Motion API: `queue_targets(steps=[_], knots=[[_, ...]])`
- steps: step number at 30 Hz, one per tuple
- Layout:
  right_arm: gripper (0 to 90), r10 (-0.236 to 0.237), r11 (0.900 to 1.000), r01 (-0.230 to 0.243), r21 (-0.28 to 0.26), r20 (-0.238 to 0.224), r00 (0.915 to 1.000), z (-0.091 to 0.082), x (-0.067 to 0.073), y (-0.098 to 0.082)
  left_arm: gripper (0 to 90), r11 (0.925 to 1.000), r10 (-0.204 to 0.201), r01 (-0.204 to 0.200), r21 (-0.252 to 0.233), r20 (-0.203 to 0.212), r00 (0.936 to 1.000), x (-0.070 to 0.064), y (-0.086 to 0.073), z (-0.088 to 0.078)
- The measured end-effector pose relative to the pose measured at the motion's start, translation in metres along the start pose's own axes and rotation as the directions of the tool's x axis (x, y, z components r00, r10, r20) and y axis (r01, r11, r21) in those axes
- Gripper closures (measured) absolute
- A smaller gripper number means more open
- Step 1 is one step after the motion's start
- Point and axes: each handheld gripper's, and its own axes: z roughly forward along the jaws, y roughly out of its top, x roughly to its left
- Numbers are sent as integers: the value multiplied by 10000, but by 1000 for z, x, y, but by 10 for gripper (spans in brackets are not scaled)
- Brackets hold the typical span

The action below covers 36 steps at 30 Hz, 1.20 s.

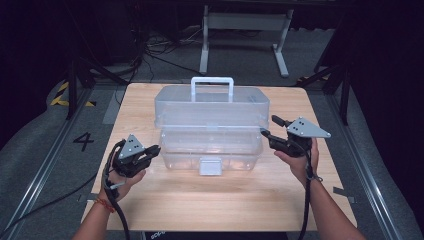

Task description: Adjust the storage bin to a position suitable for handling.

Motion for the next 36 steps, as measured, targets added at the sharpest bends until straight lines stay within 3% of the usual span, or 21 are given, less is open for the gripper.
queue_targets(steps=[11, 16, 27, 29, 31, 36], knots=[[568, -410, 9988, 412, -268, 80, 9991, 5, -3, 16, 814, 10000, -8, 8, -24, -3, 10000, 1, 3, 0], [596, -37, 9990, 27, -436, -220, 9998, 8, -9, 20, 814, 10000, -5, 5, -22, -11, 10000, 1, 5, 0], [629, -339, 9981, 353, -511, 275, 9990, 10, -10, 29, 806, 10000, 39, -39, -5, -5, 10000, 2, 5, 0], [636, -300, 9980, 316, -544, 285, 9991, 11, -12, 31, 798, 10000, 38, -38, -20, -17, 10000, 2, 5, 0], [646, 33, 9976, -25, -695, 119, 9999, 11, -15, 33, 798, 10000, 93, -93, 2, -40, 9999, 2, 5, 0], [660, -64, 9969, 93, -786, 368, 9993, 14, -17, 37, 792, 9999, 113, -113, -24, 18, 9999, 2, 7, 0]])
